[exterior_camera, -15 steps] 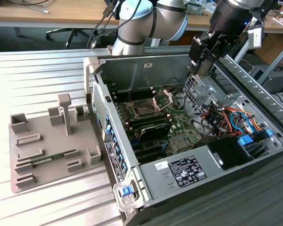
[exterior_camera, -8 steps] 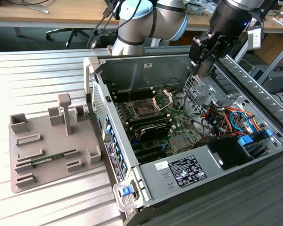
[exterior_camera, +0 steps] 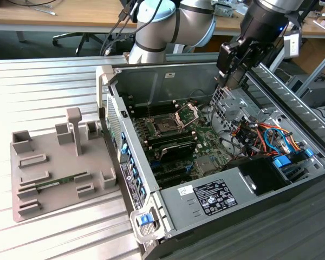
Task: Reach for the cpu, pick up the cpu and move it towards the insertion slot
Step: 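Pick up the cpu and move it towards the insertion slot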
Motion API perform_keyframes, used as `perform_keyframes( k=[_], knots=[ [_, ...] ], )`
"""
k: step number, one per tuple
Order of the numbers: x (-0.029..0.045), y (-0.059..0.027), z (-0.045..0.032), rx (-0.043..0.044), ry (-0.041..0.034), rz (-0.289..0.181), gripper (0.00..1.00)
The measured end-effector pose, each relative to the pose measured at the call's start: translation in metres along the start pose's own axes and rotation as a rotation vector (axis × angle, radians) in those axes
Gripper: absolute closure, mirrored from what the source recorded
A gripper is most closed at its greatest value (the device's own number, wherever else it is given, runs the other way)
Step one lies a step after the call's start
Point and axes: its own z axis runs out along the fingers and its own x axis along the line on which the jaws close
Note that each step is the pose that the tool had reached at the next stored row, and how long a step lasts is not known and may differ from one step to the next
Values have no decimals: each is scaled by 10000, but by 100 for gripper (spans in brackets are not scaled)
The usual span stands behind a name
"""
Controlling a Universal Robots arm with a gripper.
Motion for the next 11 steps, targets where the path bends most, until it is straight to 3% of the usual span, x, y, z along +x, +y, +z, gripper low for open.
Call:
perform_keyframes(
  k=[11],
  knots=[
    [0,-1,23,0,0,0,45]
  ],
)
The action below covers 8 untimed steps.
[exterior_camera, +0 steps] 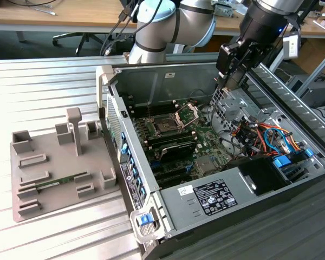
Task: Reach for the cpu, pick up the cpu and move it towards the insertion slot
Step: 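Pick up the cpu and move it towards the insertion slot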
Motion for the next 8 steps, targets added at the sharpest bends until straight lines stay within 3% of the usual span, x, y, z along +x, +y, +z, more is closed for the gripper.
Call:
perform_keyframes(
  k=[8],
  knots=[
    [0,-1,18,0,0,0,45]
  ],
)
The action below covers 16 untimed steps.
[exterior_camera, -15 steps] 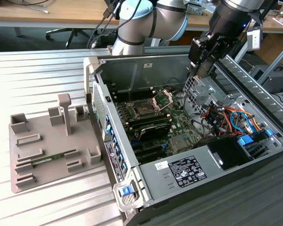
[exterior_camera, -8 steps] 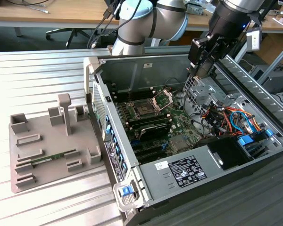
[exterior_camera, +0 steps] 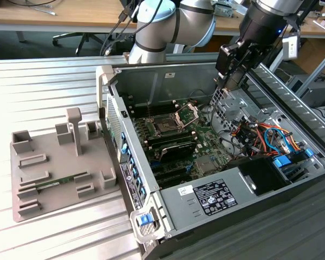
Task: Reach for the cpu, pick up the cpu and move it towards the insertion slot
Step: 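Pick up the cpu and move it towards the insertion slot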
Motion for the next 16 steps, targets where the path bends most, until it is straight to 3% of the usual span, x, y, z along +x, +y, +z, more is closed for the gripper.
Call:
perform_keyframes(
  k=[16],
  knots=[
    [0,-1,31,0,0,0,45]
  ],
)
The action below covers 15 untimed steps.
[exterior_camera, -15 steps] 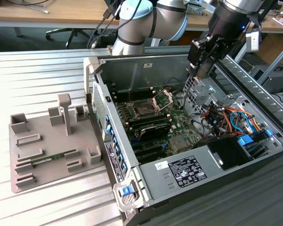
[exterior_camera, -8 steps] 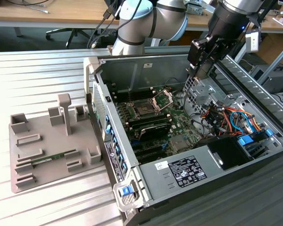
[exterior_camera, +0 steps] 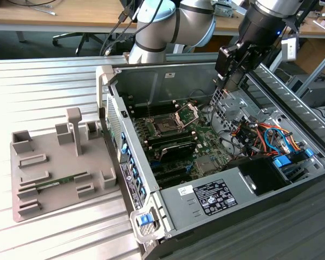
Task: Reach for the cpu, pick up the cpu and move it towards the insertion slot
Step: 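Pick up the cpu and move it towards the insertion slot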
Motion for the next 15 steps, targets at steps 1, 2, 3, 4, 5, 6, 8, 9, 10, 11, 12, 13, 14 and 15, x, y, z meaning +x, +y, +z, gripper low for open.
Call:
perform_keyframes(
  k=[1,2,3,4,5,6,8,9,10,11,12,13,14,15],
  knots=[
    [0,0,2,0,0,0,45],
    [0,0,4,0,-1,0,45],
    [0,-1,11,0,0,0,45],
    [0,-1,17,0,0,0,45],
    [0,-1,18,0,-1,1,45],
    [0,-1,19,0,0,0,45],
    [0,-1,23,0,0,0,45],
    [0,-1,24,0,0,0,45],
    [0,-1,26,0,0,0,45],
    [0,-1,28,0,0,0,45],
    [0,-1,30,0,0,0,45],
    [0,-1,32,0,0,0,45],
    [0,-1,34,1,-1,0,45],
    [0,-2,36,0,0,0,45]
  ],
)
